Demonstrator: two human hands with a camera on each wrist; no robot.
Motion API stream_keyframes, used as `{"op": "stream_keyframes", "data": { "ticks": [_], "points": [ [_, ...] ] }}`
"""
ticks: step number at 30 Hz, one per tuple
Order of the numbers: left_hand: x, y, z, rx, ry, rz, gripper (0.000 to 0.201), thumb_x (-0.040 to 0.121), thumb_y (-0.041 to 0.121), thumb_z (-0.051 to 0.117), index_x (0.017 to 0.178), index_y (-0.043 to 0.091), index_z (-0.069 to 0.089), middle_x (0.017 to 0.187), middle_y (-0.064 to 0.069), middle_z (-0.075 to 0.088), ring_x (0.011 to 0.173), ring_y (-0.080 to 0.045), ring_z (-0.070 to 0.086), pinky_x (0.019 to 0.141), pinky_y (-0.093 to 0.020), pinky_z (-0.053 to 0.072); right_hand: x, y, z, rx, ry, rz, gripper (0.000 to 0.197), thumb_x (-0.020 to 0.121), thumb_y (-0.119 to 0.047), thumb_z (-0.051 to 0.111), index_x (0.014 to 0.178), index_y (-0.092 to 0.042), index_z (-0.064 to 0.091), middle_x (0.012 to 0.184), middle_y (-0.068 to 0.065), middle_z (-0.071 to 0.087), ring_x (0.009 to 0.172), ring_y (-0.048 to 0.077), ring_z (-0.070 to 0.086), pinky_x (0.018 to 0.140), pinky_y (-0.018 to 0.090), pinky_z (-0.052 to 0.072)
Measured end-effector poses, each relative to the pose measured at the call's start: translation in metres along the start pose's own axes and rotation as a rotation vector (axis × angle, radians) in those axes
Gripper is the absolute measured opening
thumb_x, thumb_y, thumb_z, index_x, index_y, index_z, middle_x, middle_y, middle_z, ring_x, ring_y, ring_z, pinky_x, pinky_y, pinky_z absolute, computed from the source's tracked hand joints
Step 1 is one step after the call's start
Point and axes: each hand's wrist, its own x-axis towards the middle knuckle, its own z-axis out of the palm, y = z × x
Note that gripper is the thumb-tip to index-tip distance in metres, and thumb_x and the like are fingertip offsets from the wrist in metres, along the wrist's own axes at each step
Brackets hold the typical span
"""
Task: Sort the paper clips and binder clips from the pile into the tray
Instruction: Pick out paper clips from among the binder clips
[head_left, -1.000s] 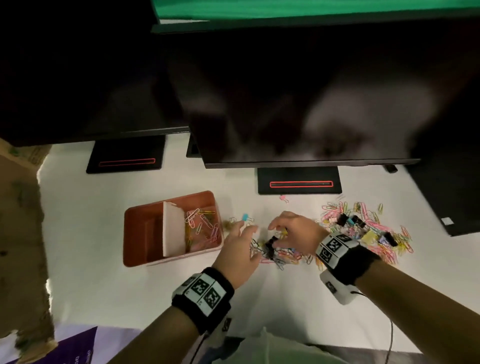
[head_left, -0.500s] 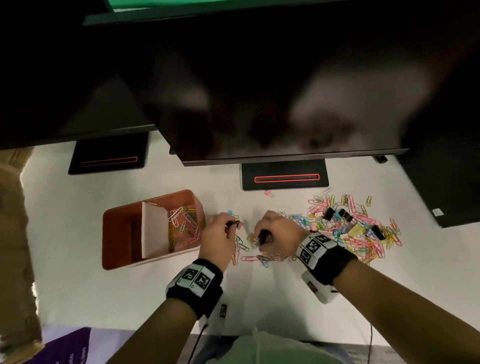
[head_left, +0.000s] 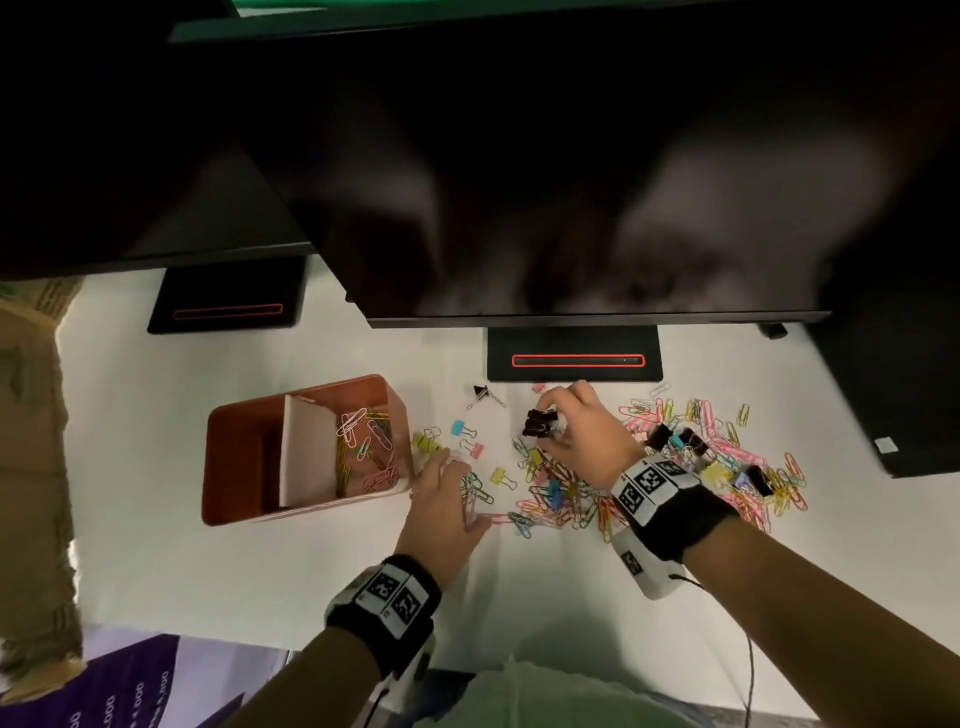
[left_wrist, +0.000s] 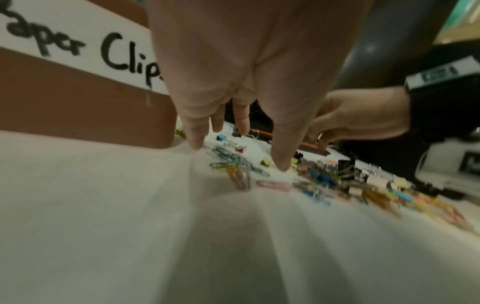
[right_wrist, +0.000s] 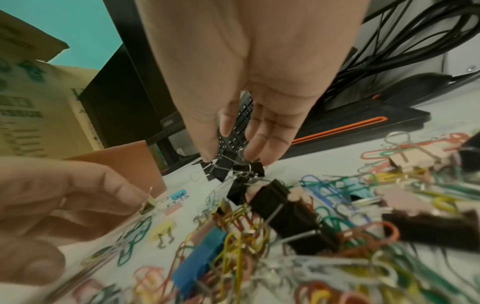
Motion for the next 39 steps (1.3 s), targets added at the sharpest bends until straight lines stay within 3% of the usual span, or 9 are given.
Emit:
{"op": "stream_keyframes", "data": {
  "ticks": [4, 6, 9, 14, 23, 26, 31, 35, 39],
  "points": [
    [0.005, -0.010, 0.008, 0.207, -0.060, 0.042, 0.069, 0.083, 0.033, 0.063, 0.141, 0.023, 0.028, 0.155, 0.000, 0.012, 0.143, -0.022, 0.015, 0.114, -0.039, 0.023, -0.012, 0.000, 0.010, -0.043, -0.118, -0.094, 0.016, 0.086, -0.019, 0.062, 0.098, -0.025, 0.053, 0.101, -0.007, 0.049, 0.078, 0.010, 0.057, 0.070, 0.020, 0.047],
    [0.010, -0.013, 0.008, 0.222, -0.059, 0.067, 0.061, 0.086, 0.028, 0.060, 0.140, 0.020, 0.032, 0.153, 0.000, 0.021, 0.140, -0.023, 0.021, 0.114, -0.039, 0.026, -0.016, 0.000, 0.018, -0.105, -0.207, -0.152, 0.024, 0.087, -0.016, 0.059, 0.110, -0.021, 0.058, 0.108, -0.003, 0.054, 0.090, 0.015, 0.059, 0.079, 0.028, 0.050],
    [0.014, -0.017, 0.008, 0.165, -0.007, 0.142, 0.047, 0.085, 0.009, 0.058, 0.131, 0.013, 0.047, 0.137, -0.005, 0.043, 0.125, -0.024, 0.042, 0.106, -0.039, 0.038, -0.014, -0.002, 0.028, -0.168, -0.211, -0.129, 0.046, 0.088, -0.022, 0.060, 0.132, -0.020, 0.049, 0.126, 0.001, 0.048, 0.102, 0.020, 0.059, 0.089, 0.035, 0.051],
    [0.018, -0.023, 0.006, 0.091, 0.052, 0.150, 0.038, 0.081, 0.003, 0.062, 0.119, 0.008, 0.058, 0.118, -0.008, 0.055, 0.108, -0.024, 0.052, 0.097, -0.030, 0.041, 0.009, -0.006, 0.035, -0.343, -0.208, -0.078, 0.056, 0.086, -0.029, 0.061, 0.138, -0.022, 0.041, 0.135, 0.001, 0.041, 0.120, 0.023, 0.046, 0.099, 0.037, 0.045],
    [0.022, -0.026, 0.003, 0.068, 0.003, 0.110, 0.019, 0.083, 0.017, 0.064, 0.100, 0.009, 0.062, 0.099, -0.005, 0.058, 0.088, -0.015, 0.049, 0.080, -0.023, 0.039, 0.024, -0.004, 0.032, -0.413, -0.157, -0.096, 0.020, 0.092, -0.026, 0.048, 0.106, -0.024, 0.062, 0.108, -0.002, 0.060, 0.106, 0.019, 0.051, 0.090, 0.032, 0.043],
    [0.021, -0.025, 0.004, 0.080, 0.003, 0.105, 0.016, 0.083, 0.019, 0.064, 0.096, 0.008, 0.062, 0.096, -0.005, 0.058, 0.087, -0.017, 0.050, 0.078, -0.024, 0.039, 0.026, -0.002, 0.035, -0.464, -0.194, -0.121, 0.020, 0.091, -0.025, 0.052, 0.107, -0.023, 0.064, 0.113, -0.001, 0.056, 0.107, 0.021, 0.049, 0.089, 0.032, 0.040],
    [0.022, -0.023, 0.007, 0.106, 0.022, 0.159, 0.009, 0.088, 0.012, 0.057, 0.093, 0.007, 0.063, 0.102, -0.006, 0.053, 0.095, -0.017, 0.049, 0.080, -0.013, 0.031, 0.033, 0.001, 0.034, -0.517, -0.295, -0.114, 0.034, 0.076, -0.028, 0.072, 0.108, -0.028, 0.062, 0.105, -0.007, 0.063, 0.101, 0.016, 0.054, 0.089, 0.029, 0.043],
    [0.024, -0.022, 0.007, 0.121, -0.017, 0.135, 0.012, 0.092, 0.016, 0.052, 0.097, 0.007, 0.059, 0.103, -0.007, 0.055, 0.094, -0.018, 0.050, 0.075, -0.015, 0.031, 0.028, -0.001, 0.035, -0.394, -0.209, -0.084, 0.031, 0.089, -0.020, 0.053, 0.120, -0.024, 0.052, 0.097, -0.001, 0.068, 0.094, 0.021, 0.059, 0.089, 0.032, 0.046],
    [0.028, -0.018, 0.005, 0.121, -0.060, 0.073, 0.014, 0.092, 0.016, 0.052, 0.101, 0.007, 0.057, 0.105, -0.008, 0.055, 0.097, -0.020, 0.050, 0.080, -0.023, 0.036, 0.030, -0.005, 0.032, -0.364, -0.233, -0.029, 0.035, 0.091, -0.027, 0.050, 0.126, -0.025, 0.048, 0.102, -0.001, 0.068, 0.098, 0.021, 0.058, 0.092, 0.033, 0.043]
  ]
}}
